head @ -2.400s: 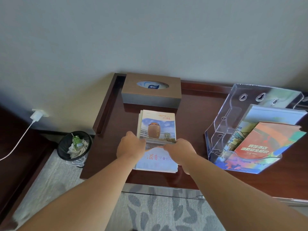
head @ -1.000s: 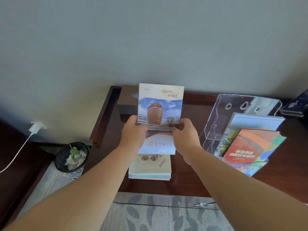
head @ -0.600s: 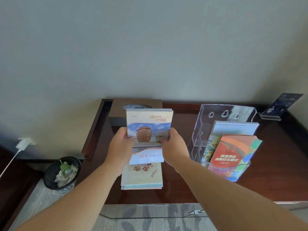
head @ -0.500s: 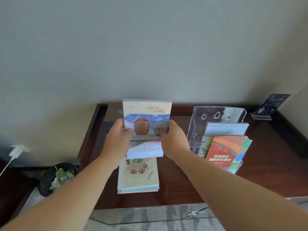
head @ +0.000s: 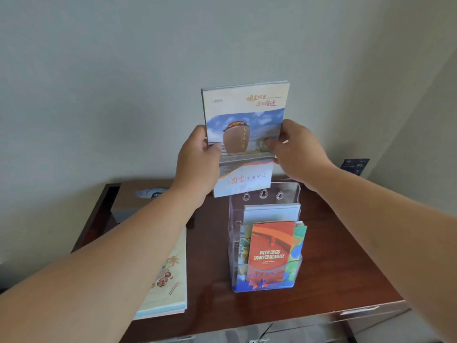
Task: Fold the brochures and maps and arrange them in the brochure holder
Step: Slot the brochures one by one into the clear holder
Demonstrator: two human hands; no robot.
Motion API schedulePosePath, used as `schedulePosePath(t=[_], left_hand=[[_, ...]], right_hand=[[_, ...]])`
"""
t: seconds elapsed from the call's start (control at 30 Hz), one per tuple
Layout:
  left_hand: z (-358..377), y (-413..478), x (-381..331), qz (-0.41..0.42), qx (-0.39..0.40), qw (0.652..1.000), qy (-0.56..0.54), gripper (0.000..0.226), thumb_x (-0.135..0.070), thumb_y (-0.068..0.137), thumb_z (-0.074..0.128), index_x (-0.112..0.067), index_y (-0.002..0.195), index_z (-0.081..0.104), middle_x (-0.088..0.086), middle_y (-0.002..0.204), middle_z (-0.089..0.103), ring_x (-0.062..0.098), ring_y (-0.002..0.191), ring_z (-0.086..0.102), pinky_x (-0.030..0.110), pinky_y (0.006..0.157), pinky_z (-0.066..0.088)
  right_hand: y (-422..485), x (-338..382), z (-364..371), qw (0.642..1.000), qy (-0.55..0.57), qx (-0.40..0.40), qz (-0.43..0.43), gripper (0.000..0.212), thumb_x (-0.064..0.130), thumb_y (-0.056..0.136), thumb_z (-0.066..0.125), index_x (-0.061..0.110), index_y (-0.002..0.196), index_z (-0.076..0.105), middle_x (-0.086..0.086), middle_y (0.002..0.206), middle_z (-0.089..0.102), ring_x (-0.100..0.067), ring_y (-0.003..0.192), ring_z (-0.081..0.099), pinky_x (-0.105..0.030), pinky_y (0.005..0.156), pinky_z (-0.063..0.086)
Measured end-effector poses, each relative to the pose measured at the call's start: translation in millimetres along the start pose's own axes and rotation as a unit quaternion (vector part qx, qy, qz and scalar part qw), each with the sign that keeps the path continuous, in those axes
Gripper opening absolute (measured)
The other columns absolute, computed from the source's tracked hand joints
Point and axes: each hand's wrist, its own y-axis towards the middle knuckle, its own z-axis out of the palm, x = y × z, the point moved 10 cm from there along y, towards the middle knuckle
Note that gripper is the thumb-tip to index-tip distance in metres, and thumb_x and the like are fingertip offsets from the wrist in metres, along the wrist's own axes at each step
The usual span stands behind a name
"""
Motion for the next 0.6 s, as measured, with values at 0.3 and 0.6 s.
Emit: schedulePosePath(t=[0.3, 0.6], left_hand=[[77, -21, 42, -0.081, 0.054, 0.995, 0.001, 0.014, -0.01, 0.091, 0.051, -0.02, 0.096, 0.06, 0.021, 0.096, 0.063, 0.017, 0.07, 0.045, 0.035, 0.064, 0.034], [96, -41, 76, -0.13, 0.054, 0.987, 0.073, 0.021, -0.008, 0.094, 0.049, -0.019, 0.103, 0.065, 0.0, 0.09, 0.066, 0.016, 0.073, 0.052, 0.027, 0.061, 0.037]], right_hand=[[-8, -87, -7, 0.997, -0.04, 0.061, 0.016, 0.017, 0.019, 0.093, 0.059, 0.023, 0.078, 0.052, 0.004, 0.074, 0.057, -0.025, 0.074, 0.058, -0.028, 0.057, 0.041], [-14, -121, 11, 0.991, -0.036, 0.12, 0.042, 0.026, 0.02, 0.096, 0.055, 0.013, 0.12, 0.06, -0.004, 0.116, 0.067, -0.024, 0.095, 0.063, -0.039, 0.086, 0.055]])
